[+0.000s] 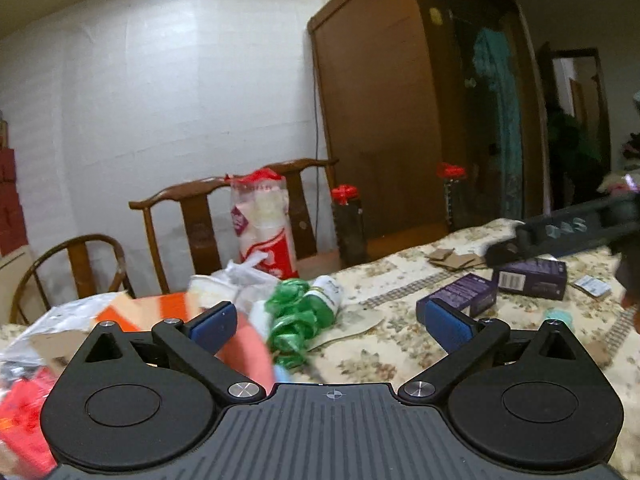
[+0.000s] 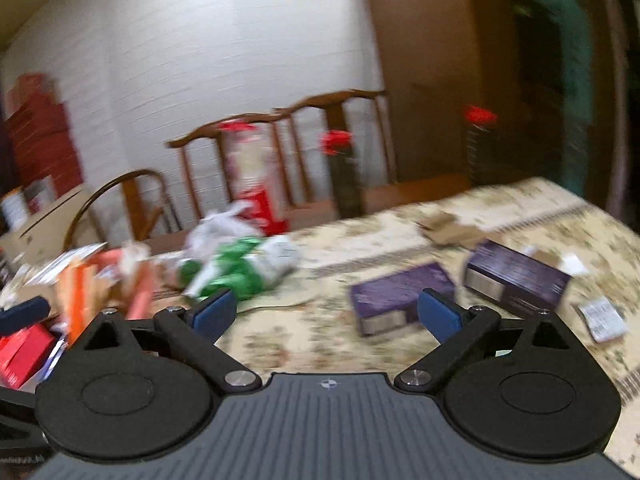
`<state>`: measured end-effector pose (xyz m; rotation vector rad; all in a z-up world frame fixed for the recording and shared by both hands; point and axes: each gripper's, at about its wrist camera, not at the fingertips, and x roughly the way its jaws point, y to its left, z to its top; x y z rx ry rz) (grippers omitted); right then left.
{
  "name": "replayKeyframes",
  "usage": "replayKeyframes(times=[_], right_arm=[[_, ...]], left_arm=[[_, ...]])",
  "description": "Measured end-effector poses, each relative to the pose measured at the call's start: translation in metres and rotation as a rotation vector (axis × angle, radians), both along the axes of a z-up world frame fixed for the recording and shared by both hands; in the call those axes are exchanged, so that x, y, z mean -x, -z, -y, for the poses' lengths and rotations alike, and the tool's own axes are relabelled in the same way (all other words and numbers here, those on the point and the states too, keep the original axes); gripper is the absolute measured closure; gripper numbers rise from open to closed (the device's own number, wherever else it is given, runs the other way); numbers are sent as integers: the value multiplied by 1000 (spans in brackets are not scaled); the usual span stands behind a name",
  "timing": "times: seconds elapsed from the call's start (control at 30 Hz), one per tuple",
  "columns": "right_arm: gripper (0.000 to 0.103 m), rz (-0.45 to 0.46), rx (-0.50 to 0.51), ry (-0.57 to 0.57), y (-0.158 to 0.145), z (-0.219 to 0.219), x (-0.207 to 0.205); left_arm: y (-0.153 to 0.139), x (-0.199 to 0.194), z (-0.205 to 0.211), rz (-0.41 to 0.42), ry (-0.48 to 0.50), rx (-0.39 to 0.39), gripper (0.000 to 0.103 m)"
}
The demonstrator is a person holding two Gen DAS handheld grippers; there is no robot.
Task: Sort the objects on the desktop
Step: 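Move both tools toward the purple boxes on the table, then close the right gripper around the upright purple box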
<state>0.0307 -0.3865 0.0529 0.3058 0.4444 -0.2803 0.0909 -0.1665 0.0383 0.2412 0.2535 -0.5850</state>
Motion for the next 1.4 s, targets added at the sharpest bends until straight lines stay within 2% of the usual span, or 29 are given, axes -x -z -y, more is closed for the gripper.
replayKeyframes(times=[0.17, 0.3, 0.43, 0.53, 0.6, 0.77, 0.9, 1.03, 1.2, 1.4], right_arm=[[3, -131, -97, 55, 39, 44, -24], [3, -184, -172, 84, 72, 70, -51], [3, -215, -227, 97, 91, 86, -76], [3, -189, -305, 90, 97, 99, -84], [3, -158, -316, 99, 96, 107, -83], [3, -204, -275, 76, 92, 126, -87], [3, -204, -225, 14, 78, 136, -84], [3, -234, -171, -21, 76, 140, -85], [3, -190, -350, -70, 87, 153, -94], [3, -199, -378, -77, 103, 158, -111]], left_arm=[[9, -41, 38, -38, -62, -5, 0], [12, -82, 59, -71, -101, -3, 0], [16, -118, 75, -109, -148, -4, 0], [28, -134, 93, -153, -65, -9, 0], [41, -131, 106, -135, 20, -57, 0], [84, -113, 141, -84, 156, -216, 0], [98, -108, 163, -48, 204, -256, 0], [101, -115, 177, -56, 257, -231, 0], [104, -128, 189, -117, 269, -178, 0], [111, -124, 189, -174, 287, -177, 0]])
